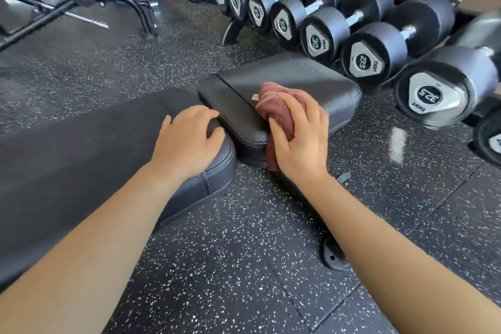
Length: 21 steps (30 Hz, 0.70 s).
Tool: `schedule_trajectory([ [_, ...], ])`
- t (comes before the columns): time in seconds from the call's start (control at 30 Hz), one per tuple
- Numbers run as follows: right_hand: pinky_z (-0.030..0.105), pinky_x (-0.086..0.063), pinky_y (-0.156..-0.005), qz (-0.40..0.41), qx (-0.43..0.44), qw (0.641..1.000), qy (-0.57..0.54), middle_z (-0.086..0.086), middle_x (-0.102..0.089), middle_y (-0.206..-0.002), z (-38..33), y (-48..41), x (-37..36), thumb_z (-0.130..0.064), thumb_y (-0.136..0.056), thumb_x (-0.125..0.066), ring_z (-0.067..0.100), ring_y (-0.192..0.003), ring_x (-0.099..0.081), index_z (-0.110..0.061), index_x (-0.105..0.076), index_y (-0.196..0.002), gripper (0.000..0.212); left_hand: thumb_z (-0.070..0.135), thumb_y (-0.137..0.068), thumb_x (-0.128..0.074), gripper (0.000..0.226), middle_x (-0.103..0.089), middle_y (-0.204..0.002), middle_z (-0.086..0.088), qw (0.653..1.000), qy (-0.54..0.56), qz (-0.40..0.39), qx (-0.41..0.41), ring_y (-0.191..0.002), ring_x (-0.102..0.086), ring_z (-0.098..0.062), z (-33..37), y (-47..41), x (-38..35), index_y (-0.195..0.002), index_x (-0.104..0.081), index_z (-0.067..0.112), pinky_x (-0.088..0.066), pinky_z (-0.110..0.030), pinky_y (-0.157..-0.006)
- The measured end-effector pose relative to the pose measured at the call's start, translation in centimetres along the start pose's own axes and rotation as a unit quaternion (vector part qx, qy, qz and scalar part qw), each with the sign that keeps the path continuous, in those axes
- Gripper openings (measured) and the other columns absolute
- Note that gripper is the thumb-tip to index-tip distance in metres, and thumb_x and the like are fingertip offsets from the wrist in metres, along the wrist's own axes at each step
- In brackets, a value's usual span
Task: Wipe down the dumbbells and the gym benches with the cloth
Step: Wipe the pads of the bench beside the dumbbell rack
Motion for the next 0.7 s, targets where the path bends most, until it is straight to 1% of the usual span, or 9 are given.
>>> schedule_trajectory([
  [0.1,0.04,-0.033,-0.103,-0.041,0.02,0.999,0.003,0.003,-0.047,-0.135,-2.5,1.3,-0.6,-0.027,-0.09,-0.058,0.029,-0.12,-0.042,-0.02,-0.053,-0.13,0.041,0.037,-0.094,-0.039,0.049,-0.04,-0.146,-0.003,1.0,-0.004,0.001,-0.019,-0.133,-0.037,-0.023,-1.3,1.8,0.9,-0.137,-0.043,0.015,-0.03,-0.04,-0.107],
  [0.2,0.036,-0.03,-0.106,-0.073,0.048,0.994,-0.073,0.001,-0.048,-0.132,-5.7,2.3,-1.2,-0.026,-0.09,-0.056,0.021,-0.121,-0.043,-0.02,-0.053,-0.129,0.04,0.043,-0.093,-0.033,0.055,-0.035,-0.15,-0.001,0.999,-0.025,0.0,-0.026,-0.137,-0.03,-0.019,-4.3,4.6,2.2,-0.14,-0.038,0.015,-0.028,-0.037,-0.109],
  [0.27,0.037,-0.031,-0.107,-0.105,0.055,0.987,-0.106,-0.001,-0.05,-0.131,-7.7,2.8,-2.0,-0.028,-0.091,-0.055,0.017,-0.123,-0.043,-0.022,-0.053,-0.129,0.039,0.044,-0.093,-0.031,0.055,-0.033,-0.151,0.001,1.0,-0.026,0.002,-0.006,-0.139,-0.027,-0.017,-6.5,6.2,3.3,-0.141,-0.037,0.018,-0.026,-0.037,-0.11],
  [0.3,0.041,-0.032,-0.106,-0.132,0.051,0.986,-0.09,-0.002,-0.049,-0.132,-9.0,3.1,-3.0,-0.031,-0.091,-0.053,0.019,-0.123,-0.042,-0.026,-0.052,-0.129,0.039,0.043,-0.093,-0.031,0.055,-0.032,-0.151,0.002,1.0,-0.024,0.002,0.009,-0.139,-0.026,-0.017,-8.0,6.9,4.0,-0.142,-0.037,0.018,-0.024,-0.036,-0.111],
  [0.4,0.046,-0.036,-0.101,-0.202,0.021,0.979,0.033,-0.004,-0.044,-0.135,-11.0,1.8,-5.7,-0.041,-0.089,-0.051,0.029,-0.121,-0.04,-0.038,-0.05,-0.125,0.036,0.041,-0.094,-0.036,0.052,-0.03,-0.152,0.003,1.0,-0.004,-0.001,0.03,-0.14,-0.024,-0.015,-10.7,8.3,5.1,-0.142,-0.036,0.021,-0.02,-0.032,-0.112],
  [0.47,0.046,-0.037,-0.101,-0.256,-0.01,0.965,0.048,-0.001,-0.046,-0.133,-12.0,-0.6,-7.3,-0.041,-0.09,-0.049,0.032,-0.121,-0.043,-0.038,-0.052,-0.121,0.032,0.04,-0.094,-0.037,0.051,-0.031,-0.152,0.001,1.0,-0.002,0.004,0.023,-0.14,-0.025,-0.016,-11.0,8.5,5.2,-0.141,-0.037,0.019,-0.019,-0.031,-0.112],
  [0.53,0.046,-0.035,-0.103,-0.29,-0.019,0.954,0.067,0.002,-0.045,-0.133,-12.7,-2.0,-8.4,-0.04,-0.09,-0.048,0.036,-0.12,-0.042,-0.036,-0.052,-0.123,0.033,0.04,-0.094,-0.038,0.051,-0.033,-0.151,-0.001,1.0,-0.006,0.01,0.019,-0.139,-0.027,-0.018,-10.8,8.7,5.1,-0.14,-0.038,0.018,-0.021,-0.033,-0.112],
  [0.6,0.046,-0.034,-0.104,-0.306,0.005,0.947,0.095,0.002,-0.041,-0.136,-13.1,-1.6,-8.6,-0.04,-0.091,-0.049,0.037,-0.119,-0.04,-0.037,-0.048,-0.128,0.037,0.039,-0.094,-0.039,0.051,-0.035,-0.15,-0.002,1.0,-0.006,0.013,0.02,-0.138,-0.029,-0.019,-10.6,8.6,5.1,-0.14,-0.039,0.017,-0.022,-0.034,-0.112],
  [0.7,0.046,-0.033,-0.104,-0.305,0.069,0.943,0.111,0.001,-0.039,-0.138,-13.6,0.6,-7.9,-0.043,-0.09,-0.05,0.035,-0.122,-0.039,-0.038,-0.044,-0.133,0.045,0.04,-0.092,-0.043,0.051,-0.039,-0.147,-0.003,1.0,-0.01,0.014,0.019,-0.135,-0.034,-0.02,-10.8,8.5,5.2,-0.137,-0.042,0.016,-0.027,-0.034,-0.109],
])
Point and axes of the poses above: each hand's wrist, its own y-axis away from the middle knuckle, its own x-axis out of the back of the hand, z = x × y, the point moved 4 cm from there along -y, towards the middle knuckle
